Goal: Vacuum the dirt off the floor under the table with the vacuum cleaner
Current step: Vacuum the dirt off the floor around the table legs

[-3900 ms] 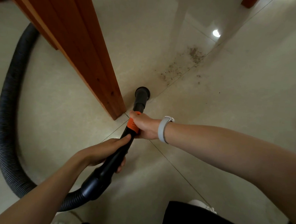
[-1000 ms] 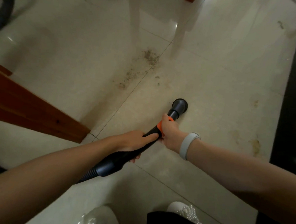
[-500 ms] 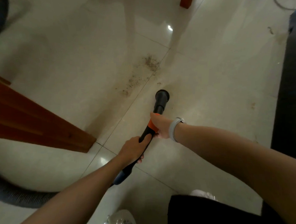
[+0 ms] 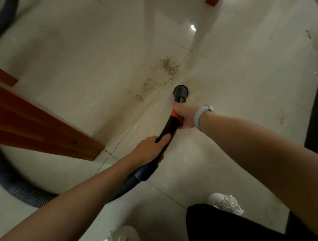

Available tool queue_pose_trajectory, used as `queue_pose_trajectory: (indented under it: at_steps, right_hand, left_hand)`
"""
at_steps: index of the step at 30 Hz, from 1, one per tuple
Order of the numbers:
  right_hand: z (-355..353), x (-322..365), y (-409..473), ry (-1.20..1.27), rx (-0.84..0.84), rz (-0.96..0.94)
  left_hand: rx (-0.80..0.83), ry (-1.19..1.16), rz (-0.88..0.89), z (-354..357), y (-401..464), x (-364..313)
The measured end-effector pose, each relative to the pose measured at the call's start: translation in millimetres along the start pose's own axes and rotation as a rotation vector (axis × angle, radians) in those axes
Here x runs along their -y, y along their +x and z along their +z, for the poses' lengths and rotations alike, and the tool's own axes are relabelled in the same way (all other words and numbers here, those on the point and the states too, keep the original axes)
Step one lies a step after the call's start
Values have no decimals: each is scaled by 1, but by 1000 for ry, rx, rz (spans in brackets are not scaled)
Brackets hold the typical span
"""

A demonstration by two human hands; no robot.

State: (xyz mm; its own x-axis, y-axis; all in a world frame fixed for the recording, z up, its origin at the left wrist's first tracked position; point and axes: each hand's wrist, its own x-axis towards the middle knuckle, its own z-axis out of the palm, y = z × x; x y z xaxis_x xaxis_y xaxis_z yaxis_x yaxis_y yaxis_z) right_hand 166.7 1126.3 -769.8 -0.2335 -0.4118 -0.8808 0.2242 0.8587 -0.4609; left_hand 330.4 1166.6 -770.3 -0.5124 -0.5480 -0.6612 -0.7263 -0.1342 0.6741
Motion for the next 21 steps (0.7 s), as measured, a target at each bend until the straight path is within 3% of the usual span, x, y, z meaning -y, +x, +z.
queue_pose_trajectory:
  at_steps: [7, 12, 21]
  right_hand:
    - [14, 22, 15, -52, -3, -112]
    - [45, -9, 10, -101, 71, -114]
    - [94, -44, -2, -167, 119, -82]
  left_hand:
    - [-95, 37, -1, -16, 16, -3]
    - [-27, 3, -134, -17, -12, 24]
    - [-181, -118, -176, -9, -56, 63]
